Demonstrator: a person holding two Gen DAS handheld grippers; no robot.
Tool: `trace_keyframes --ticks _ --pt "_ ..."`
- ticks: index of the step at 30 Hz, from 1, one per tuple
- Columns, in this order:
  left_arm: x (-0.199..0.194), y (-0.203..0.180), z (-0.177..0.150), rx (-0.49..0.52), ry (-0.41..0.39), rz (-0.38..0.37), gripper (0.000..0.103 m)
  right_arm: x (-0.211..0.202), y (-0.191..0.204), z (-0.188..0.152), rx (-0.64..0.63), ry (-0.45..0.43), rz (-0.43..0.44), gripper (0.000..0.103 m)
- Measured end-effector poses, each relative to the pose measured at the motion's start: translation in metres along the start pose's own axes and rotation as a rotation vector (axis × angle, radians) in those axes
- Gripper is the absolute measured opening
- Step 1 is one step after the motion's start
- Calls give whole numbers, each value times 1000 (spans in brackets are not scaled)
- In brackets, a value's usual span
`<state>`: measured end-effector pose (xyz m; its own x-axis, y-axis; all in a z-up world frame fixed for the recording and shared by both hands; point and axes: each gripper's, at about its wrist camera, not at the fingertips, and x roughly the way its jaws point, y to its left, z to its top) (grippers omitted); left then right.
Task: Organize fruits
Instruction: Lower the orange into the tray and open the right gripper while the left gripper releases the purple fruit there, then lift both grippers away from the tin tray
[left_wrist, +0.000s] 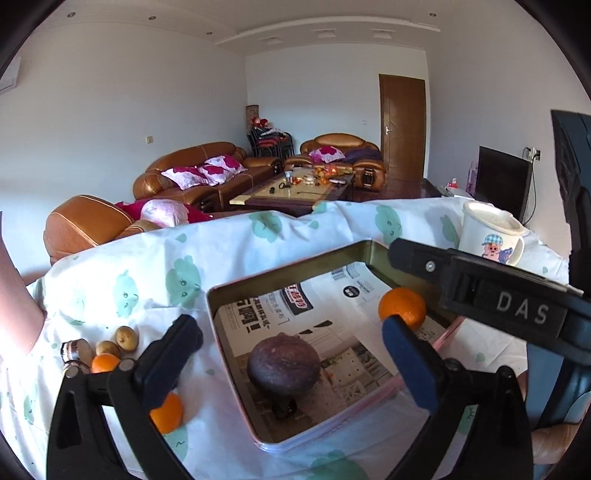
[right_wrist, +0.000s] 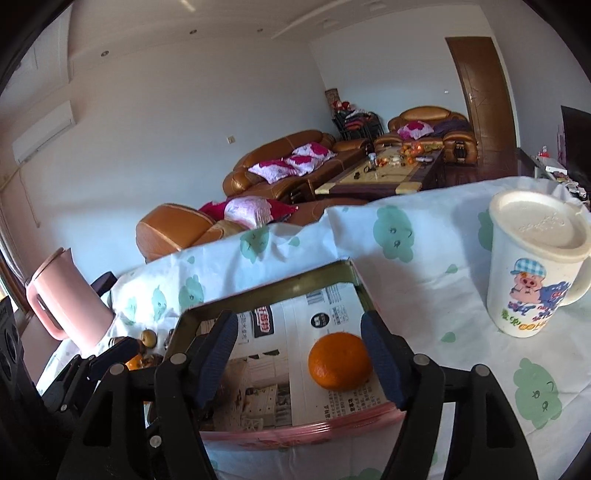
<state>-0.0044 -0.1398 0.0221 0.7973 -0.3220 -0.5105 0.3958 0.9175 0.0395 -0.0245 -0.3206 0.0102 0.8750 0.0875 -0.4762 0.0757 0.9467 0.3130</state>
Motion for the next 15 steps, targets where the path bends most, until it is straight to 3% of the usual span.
trace_keyframes --ticks 4,11,13,15 --pt "-2 15 2 -31 -6 38 103 -12 2 0 -16 -103 -73 82" --pt "-6 40 -3 -49 -17 125 103 -19 7 -5 -44 -183 -132 83" --pt "-9 47 -6 -47 -25 151 103 -20 10 -7 -64 -189 -157 90" --pt "-10 56 -8 -56 -19 167 103 -18 10 -9 -66 -175 -169 90"
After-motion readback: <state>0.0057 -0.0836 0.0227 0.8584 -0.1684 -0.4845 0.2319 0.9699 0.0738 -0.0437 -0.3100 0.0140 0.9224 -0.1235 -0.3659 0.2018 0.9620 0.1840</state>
